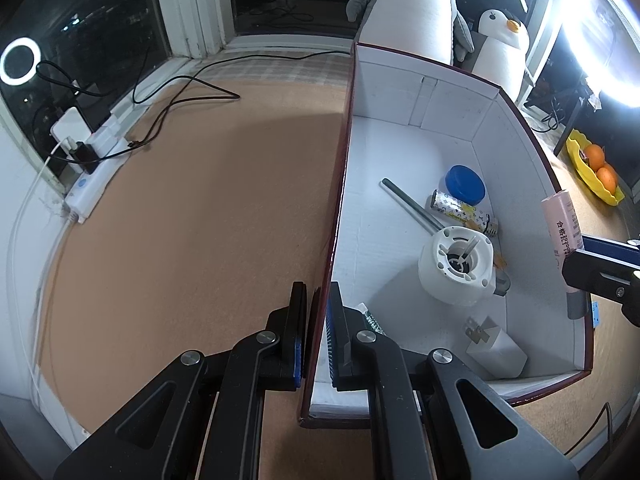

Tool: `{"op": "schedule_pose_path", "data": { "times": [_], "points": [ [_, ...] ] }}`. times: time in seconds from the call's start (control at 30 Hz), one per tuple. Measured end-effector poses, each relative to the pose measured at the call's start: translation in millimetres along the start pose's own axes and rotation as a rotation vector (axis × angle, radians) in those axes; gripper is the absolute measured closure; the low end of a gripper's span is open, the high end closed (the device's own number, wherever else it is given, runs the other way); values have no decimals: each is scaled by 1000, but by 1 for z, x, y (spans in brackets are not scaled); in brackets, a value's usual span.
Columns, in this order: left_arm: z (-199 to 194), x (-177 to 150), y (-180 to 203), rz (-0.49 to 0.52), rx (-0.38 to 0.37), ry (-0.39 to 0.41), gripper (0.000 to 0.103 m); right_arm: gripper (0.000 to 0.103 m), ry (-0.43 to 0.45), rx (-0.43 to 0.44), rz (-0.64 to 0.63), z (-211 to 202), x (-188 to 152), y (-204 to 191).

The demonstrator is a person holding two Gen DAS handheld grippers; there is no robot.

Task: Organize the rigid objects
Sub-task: 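Open the right tool to drop the lotion bottle into the box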

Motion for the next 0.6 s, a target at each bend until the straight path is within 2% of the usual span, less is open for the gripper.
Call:
{"op": "schedule_pose_path", "data": {
  "times": [0.2, 0.33, 0.6],
  "points": [
    [0, 0, 0, -2, -1, -1, 95, 84, 4, 3, -14, -1, 1, -3],
    [0, 0, 1, -1, -3, -1, 95, 69, 14, -1, -13, -4, 2, -4],
    [0, 1, 3, 0, -5, -2, 95, 67, 33, -8, 13, -12, 4, 4]
  ]
}}
Point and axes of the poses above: each gripper's, at about its wrist camera, not at the fingertips, and z roughly the way its jaws point, y to its right, x to its top, the point moved 7 cm from there along z, roughly the way its jaws point, and after that the axes turned 7 degrees about -z, right-handed, at the moved point
